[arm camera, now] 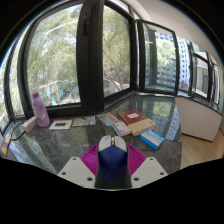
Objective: Arrange mouse
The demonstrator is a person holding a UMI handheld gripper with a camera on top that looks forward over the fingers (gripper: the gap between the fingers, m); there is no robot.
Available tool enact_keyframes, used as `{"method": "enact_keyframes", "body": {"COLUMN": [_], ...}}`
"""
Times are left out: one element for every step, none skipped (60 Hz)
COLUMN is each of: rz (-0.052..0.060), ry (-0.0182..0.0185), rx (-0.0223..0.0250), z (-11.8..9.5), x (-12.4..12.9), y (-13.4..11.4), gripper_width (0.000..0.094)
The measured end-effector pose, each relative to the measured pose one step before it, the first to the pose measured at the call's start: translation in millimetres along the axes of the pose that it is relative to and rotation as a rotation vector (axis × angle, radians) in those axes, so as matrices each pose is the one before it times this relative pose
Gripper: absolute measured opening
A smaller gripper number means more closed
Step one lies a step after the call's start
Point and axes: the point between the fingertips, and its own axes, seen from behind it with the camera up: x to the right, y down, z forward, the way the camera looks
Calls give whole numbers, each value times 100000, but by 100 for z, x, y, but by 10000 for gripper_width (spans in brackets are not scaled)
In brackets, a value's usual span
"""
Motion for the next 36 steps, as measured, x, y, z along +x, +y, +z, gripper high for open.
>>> {"method": "enact_keyframes", "body": {"rz": [-255, -102, 27, -97, -308, -838, 445, 57, 230, 12, 117, 353, -69, 617, 689, 962, 1076, 784, 249, -195, -547, -724, -958, -883, -614, -370, -308, -154, -365, -447, -538, -601, -617, -689, -679, -712], "ry": [589, 453, 485, 328, 149, 297, -75, 97, -240, -159, -356, -336, 242, -643, -401, -417, -273, -190, -241, -77, 507, 173, 39, -51, -84, 312, -45, 50, -54, -135, -96, -8, 170, 382, 478, 386], "rx": [-2464, -2263, -2002, -1718, -1685, -1920, -1207, -1153, -989, -1267, -1191, -1115, -1695, -291, -729, -441, -144, -60, -150, 161, -133, 561, 443, 490, 676, 866, 284, 901, 621, 506, 530, 672, 747, 475, 897, 1024], "z": [601, 531, 519, 495, 432, 363, 259, 330, 202, 220, 217, 170, 215, 333, 24, 28, -49, -54, -45, -83, -266, -120, -155, -231, -253, -335, -594, -462, -421, -460, -488, -535, -561, -779, -630, -622], "x": [789, 643, 600, 496, 412, 615, 253, 290, 158, 112, 102, 70, 61, 138, -23, -28, 12, 4, -55, -17, 139, 73, -23, -61, -37, 56, 25, -115, -77, -69, -75, -25, -7, 116, 33, 20], "y": [1438, 1305, 1192, 1026, 915, 2462, -906, 586, -238, 338, 345, 354, 2028, 454, 262, 162, 85, 107, 72, -8, -107, 7, -92, -150, -200, -274, -493, -128, -180, -200, -207, -234, -255, -430, -232, -254], "gripper_width": [348, 349, 350, 351, 352, 356, 366, 378, 383, 392, 400, 413, 429, 444, 457, 469, 486, 505, 519, 539, 573, 624, 693, 772, 849, 868, 846, 835, 837, 847, 860, 869, 867, 862, 860, 857]}}
